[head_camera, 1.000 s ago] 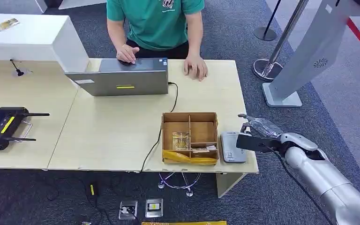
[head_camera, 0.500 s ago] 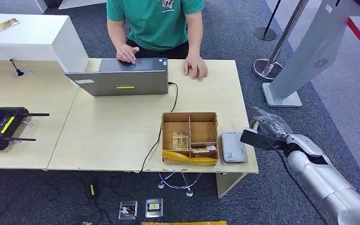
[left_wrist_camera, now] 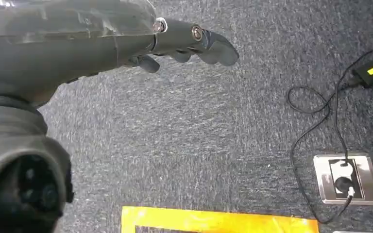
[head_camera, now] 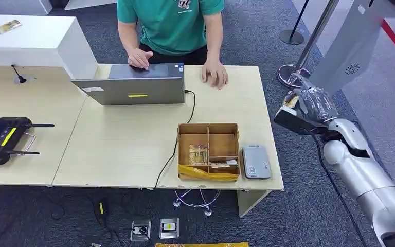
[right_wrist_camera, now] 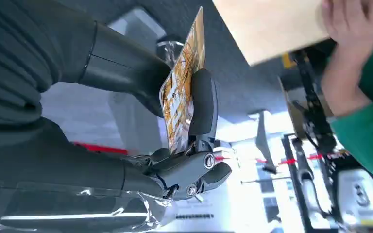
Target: Pass the card to the sensor for recognition and then transmit it.
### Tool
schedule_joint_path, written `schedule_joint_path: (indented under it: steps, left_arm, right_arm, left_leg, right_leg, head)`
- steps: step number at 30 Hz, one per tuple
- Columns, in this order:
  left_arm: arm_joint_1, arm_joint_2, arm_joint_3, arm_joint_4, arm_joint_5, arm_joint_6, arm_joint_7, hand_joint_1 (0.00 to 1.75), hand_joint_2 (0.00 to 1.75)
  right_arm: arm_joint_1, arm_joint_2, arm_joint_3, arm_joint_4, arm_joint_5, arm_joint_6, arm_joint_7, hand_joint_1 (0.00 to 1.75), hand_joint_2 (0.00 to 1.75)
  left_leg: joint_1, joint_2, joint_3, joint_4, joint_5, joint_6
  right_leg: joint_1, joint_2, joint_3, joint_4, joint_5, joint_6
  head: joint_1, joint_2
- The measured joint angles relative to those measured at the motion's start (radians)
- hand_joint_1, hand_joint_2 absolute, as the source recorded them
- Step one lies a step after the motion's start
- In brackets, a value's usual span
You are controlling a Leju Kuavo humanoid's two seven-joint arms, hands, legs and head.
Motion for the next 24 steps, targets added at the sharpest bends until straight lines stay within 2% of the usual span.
schedule_joint_path:
  steps: [7, 14, 21, 24]
  left_arm:
    - [-0.002, 0.01, -0.019, 0.0, -0.029, -0.021, -0.021, 0.0, 0.0]
    - [-0.006, 0.022, -0.048, 0.0, -0.052, -0.029, -0.028, 0.0, 0.0]
    - [-0.007, 0.039, -0.08, 0.0, -0.074, -0.047, -0.028, 0.0, 0.0]
    - [-0.006, 0.04, -0.091, 0.0, -0.082, -0.049, -0.028, 0.0, 0.0]
  right_arm:
    - [-0.147, 0.073, 0.013, 0.058, 0.064, -0.041, -0.066, 1.75, 1.75]
    - [-0.304, 0.226, 0.047, 0.233, 0.128, -0.083, -0.122, 1.75, 1.75]
    - [-0.393, 0.369, 0.082, 0.428, 0.18, -0.081, -0.123, 1.75, 1.75]
    - [-0.4, 0.404, 0.093, 0.465, 0.197, -0.076, -0.114, 1.75, 1.75]
  left_leg:
    - [0.0, 0.0, -0.001, 0.0, 0.0, 0.0]
    - [0.0, -0.001, -0.002, 0.0, 0.001, -0.001]
    - [0.001, -0.001, -0.002, 0.0, 0.001, -0.001]
    - [0.001, -0.002, -0.003, 0.0, 0.001, -0.001]
  right_leg:
    - [0.0, 0.0, -0.001, 0.001, 0.0, 0.0]
    - [0.0, -0.002, -0.002, 0.003, 0.0, 0.0]
    - [0.001, -0.002, -0.003, 0.003, 0.0, 0.0]
    - [0.001, -0.002, -0.003, 0.003, 0.0, 0.0]
  head:
    - [0.001, 0.0]
    - [0.0, 0.0]
    - [0.0, 0.0]
    - [0.001, 0.0]
